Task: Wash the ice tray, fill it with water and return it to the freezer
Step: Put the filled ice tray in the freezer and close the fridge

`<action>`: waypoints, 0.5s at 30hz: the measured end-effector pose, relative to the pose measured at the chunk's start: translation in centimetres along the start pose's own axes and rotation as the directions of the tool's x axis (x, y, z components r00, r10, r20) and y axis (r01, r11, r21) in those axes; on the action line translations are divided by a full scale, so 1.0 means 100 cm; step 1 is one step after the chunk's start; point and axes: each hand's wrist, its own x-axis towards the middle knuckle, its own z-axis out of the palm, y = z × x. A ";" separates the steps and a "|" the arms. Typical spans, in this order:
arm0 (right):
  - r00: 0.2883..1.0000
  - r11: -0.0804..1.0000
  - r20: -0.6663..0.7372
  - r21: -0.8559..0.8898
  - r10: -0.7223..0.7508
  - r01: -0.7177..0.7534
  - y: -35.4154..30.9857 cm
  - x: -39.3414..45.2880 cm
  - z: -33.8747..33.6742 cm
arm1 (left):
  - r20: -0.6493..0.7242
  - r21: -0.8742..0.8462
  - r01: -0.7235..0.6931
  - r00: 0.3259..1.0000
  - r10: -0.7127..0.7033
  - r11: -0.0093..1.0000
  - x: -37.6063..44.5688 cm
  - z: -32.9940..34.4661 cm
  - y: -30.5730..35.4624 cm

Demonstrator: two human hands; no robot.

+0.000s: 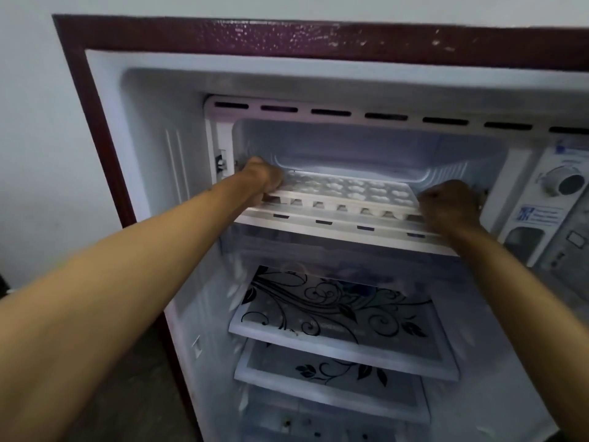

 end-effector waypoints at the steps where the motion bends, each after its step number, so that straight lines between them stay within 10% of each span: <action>1: 1.000 1.000 -0.008 -0.011 0.005 -0.005 0.001 0.002 0.001 | 0.002 0.008 0.000 1.000 0.000 1.000 0.003 0.000 0.000; 9: 0.999 0.999 -0.024 -0.037 0.029 -0.030 -0.004 -0.002 0.002 | -0.005 0.062 -0.016 1.000 0.016 0.998 -0.005 0.003 0.003; 15: 0.997 0.986 -0.039 -0.153 -0.066 0.059 -0.020 -0.035 -0.010 | -0.096 0.364 -0.254 0.947 0.307 0.896 -0.062 -0.003 0.002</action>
